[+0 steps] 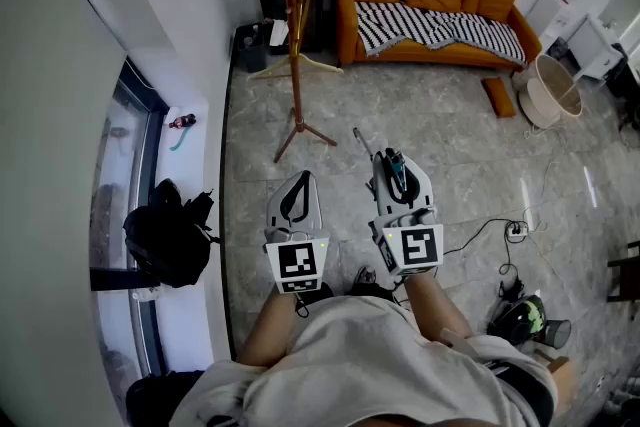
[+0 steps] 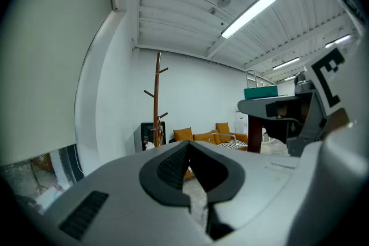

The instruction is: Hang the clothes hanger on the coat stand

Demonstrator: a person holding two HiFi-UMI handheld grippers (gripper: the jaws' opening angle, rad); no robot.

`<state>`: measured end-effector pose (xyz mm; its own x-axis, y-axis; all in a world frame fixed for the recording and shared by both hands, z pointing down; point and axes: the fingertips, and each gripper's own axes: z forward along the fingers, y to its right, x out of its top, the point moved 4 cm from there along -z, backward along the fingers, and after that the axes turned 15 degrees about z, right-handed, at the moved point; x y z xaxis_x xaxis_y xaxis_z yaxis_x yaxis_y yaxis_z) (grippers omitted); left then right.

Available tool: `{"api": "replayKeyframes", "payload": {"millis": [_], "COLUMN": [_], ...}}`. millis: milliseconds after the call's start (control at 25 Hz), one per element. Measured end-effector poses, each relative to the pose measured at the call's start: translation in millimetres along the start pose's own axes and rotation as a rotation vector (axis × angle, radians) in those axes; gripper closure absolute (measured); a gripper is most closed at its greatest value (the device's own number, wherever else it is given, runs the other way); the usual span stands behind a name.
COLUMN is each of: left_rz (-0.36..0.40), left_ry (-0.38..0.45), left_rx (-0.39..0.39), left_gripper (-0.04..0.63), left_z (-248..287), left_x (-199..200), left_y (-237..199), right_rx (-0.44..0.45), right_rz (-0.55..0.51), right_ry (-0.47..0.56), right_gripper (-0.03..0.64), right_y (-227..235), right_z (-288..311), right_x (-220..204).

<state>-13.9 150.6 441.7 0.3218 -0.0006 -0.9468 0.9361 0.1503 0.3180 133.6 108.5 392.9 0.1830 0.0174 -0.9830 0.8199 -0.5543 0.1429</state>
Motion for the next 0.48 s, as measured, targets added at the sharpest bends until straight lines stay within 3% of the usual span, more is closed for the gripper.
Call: {"api": "replayKeyframes", "payload": {"millis": [480], "left_rz": [-0.023], "left_ry": [-0.022], "left_rx": [-0.067], "left_gripper": [0.586], "left_z": [-32.7], "left_x": [-33.6], "left_y": [-27.7], "right_rx": [-0.027], "right_rz": [0.0], "right_ry": [-0.03], "right_gripper": [0.566], "right_y": [-55.5], "right_z": [-0.9], "right_x": [-19.1]}}
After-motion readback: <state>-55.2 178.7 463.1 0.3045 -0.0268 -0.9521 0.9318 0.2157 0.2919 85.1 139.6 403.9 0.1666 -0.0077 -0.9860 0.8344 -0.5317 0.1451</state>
